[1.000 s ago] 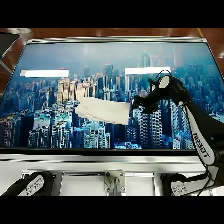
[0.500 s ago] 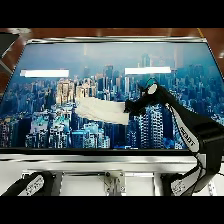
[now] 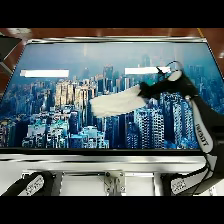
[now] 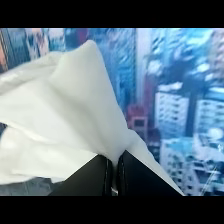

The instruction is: Fold the shirts.

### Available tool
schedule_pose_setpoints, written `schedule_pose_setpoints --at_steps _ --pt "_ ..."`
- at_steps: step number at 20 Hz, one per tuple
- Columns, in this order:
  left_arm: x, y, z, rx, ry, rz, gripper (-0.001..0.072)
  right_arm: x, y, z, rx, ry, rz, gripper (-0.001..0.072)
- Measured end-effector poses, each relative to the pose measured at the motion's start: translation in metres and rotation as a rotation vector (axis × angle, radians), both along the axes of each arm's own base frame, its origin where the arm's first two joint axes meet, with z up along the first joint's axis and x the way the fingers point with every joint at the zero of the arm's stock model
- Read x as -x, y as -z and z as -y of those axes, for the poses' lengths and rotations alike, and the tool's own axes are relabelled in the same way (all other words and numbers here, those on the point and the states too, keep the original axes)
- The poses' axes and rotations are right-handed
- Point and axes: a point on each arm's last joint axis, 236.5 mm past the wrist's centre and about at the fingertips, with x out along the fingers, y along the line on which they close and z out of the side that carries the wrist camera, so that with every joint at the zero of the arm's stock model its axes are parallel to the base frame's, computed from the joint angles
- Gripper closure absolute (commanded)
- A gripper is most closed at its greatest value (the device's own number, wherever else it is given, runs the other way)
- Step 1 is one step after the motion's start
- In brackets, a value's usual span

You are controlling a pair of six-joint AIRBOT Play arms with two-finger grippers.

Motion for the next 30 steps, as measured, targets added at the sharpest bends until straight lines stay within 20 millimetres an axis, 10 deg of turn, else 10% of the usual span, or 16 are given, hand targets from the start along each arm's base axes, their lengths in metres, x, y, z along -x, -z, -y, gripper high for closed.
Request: schedule_pose_setpoints --at_steps 6,12,19,30 --pt "0.013 0.005 0.037 -0.013 0.107 -0.015 0.067 0.0 -0.047 0.225 0.036 0.434 0.056 0.0653" --pt "0.029 0.008 0.095 -0.006 0.253 -0.02 0.067 0.11 -0.041 0.389 0.081 0.768 -0.088 0.0654" --pt "0.039 0.014 0.147 -0.001 0.353 -0.021 0.067 0.225 0.0 0.385 0.08 0.885 -0.38 0.0653" --pt "0.045 0.018 0.161 -0.016 0.381 -0.021 0.067 0.315 0.06 0.325 0.133 0.925 -0.622 0.0653"
